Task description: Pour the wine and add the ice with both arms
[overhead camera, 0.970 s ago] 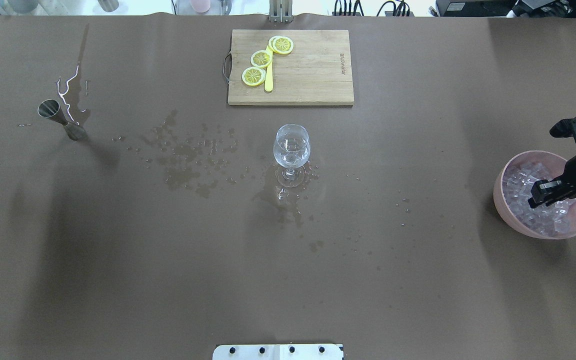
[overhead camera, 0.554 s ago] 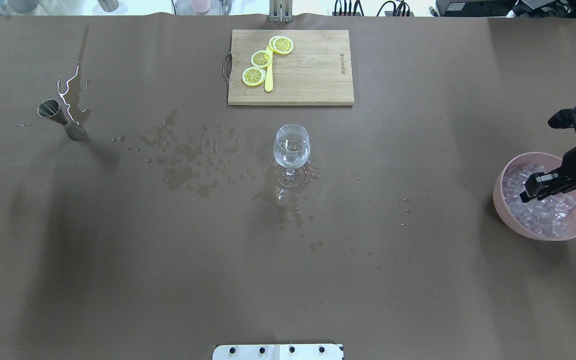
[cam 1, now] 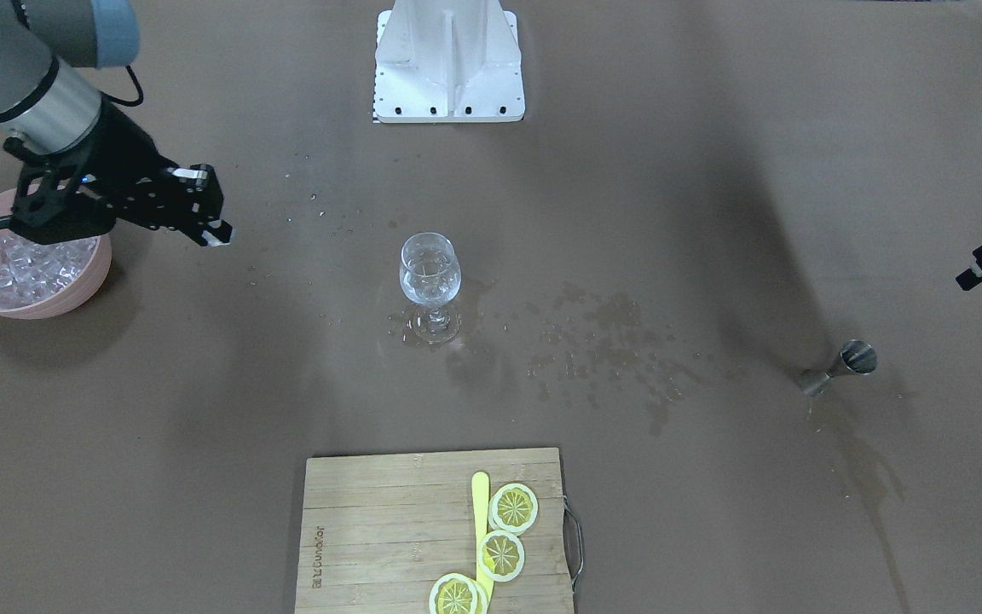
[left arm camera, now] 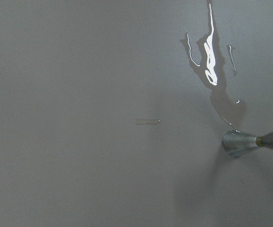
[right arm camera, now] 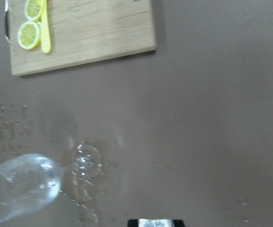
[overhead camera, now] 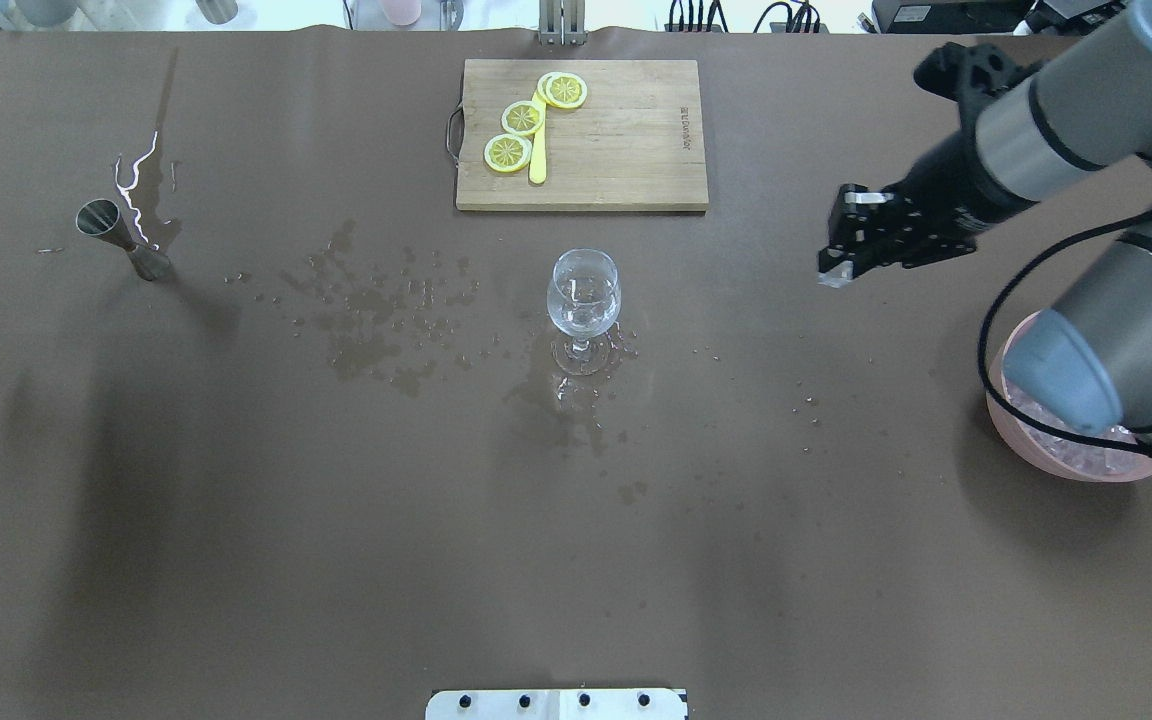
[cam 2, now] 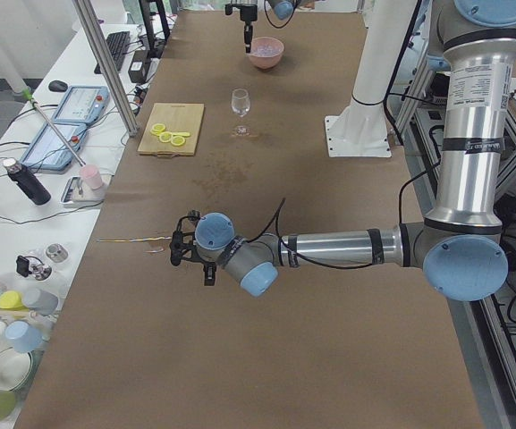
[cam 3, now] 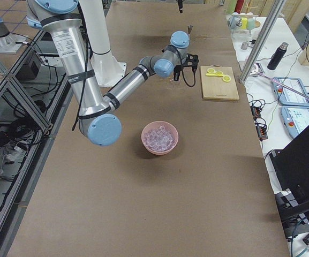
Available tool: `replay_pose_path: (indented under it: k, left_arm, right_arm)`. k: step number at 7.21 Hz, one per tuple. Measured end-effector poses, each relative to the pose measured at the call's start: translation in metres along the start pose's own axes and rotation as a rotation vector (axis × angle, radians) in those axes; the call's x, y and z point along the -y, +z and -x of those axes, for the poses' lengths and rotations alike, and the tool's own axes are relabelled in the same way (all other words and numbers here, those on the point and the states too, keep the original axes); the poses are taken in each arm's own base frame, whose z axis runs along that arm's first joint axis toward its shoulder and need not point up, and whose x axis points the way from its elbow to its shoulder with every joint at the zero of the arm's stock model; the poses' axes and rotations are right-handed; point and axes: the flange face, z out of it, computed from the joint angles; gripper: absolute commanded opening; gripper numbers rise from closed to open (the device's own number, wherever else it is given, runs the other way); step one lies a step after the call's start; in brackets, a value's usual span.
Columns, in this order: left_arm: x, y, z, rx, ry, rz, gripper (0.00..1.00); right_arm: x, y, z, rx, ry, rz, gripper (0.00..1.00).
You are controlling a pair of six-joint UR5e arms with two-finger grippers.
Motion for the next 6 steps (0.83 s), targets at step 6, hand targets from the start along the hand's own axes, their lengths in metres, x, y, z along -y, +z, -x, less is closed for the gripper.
replay_pose_path:
  k: [6]
  left_arm:
    - [-0.003,0.0,0.003,0.002,-0.002,0.002,0.98]
  right_arm:
    - [-0.029,0.059,0.186,0.048,0.138,-0.096,0.0]
